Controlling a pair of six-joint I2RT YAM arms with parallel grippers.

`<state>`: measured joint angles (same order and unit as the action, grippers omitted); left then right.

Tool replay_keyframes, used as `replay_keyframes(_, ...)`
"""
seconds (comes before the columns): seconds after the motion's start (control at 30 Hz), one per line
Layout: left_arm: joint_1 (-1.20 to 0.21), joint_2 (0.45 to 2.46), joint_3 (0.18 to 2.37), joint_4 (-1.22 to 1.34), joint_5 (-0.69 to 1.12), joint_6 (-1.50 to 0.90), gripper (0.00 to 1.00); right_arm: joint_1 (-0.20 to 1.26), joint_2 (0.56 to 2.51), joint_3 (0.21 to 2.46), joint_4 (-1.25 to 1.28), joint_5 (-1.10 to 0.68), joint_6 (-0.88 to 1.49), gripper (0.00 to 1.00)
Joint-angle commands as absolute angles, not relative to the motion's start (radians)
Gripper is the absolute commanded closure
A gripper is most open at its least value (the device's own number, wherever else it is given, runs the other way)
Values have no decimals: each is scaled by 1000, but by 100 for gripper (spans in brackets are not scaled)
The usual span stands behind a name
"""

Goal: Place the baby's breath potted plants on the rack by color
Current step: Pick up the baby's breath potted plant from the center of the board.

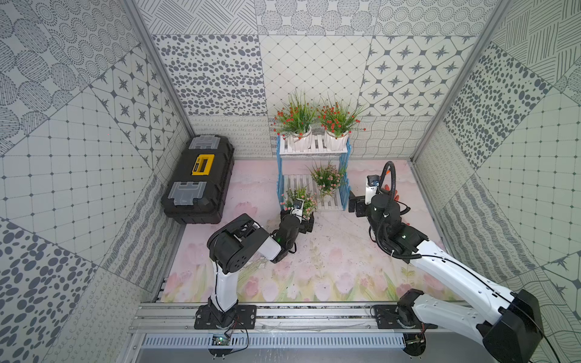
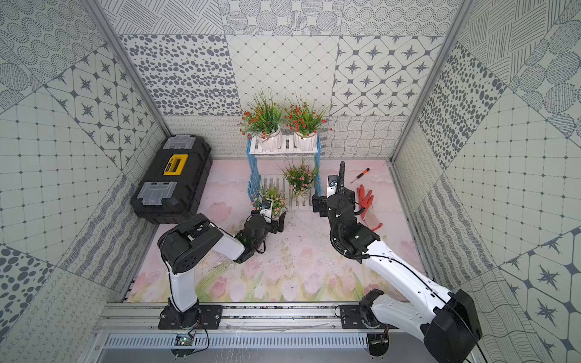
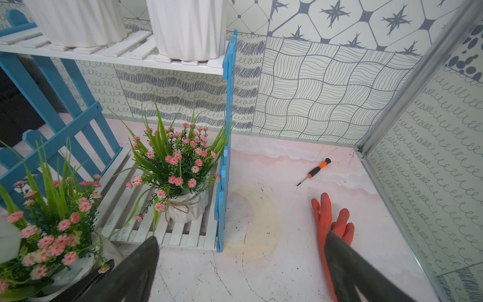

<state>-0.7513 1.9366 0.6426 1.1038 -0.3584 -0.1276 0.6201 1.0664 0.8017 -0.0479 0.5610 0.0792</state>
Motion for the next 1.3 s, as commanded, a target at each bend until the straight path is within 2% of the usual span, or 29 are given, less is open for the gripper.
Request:
replay_keyframes(0.0, -734, 1926, 652, 1128, -384, -143, 2, 615, 1067, 786, -3, 558, 89, 2)
replay_keyframes(0.17, -732, 1942, 669, 1115, -380, -145, 10, 615, 1073, 797, -14, 554, 95, 2)
replay_keyframes(0.33, -731, 1938, 660, 1111, -393, -138, 27, 615, 1062, 786, -11, 561, 92, 2)
replay_keyframes(0.53, -733, 1923, 641, 1118, -387, -139, 36, 615, 1066, 785, -8, 558, 96, 2)
replay_keyframes(0.87, -752, 1810, 611, 1092, -372, -106, 41, 615, 1066, 783, -3, 560, 97, 2)
replay_keyframes(1.07, -758, 1737, 631, 1010, -372, -91, 41, 615, 1068, 781, 3, 558, 97, 2)
replay_keyframes(1.27, -755, 1760, 685, 1006, -367, -59, 40, 615, 1073, 783, 11, 554, 98, 2)
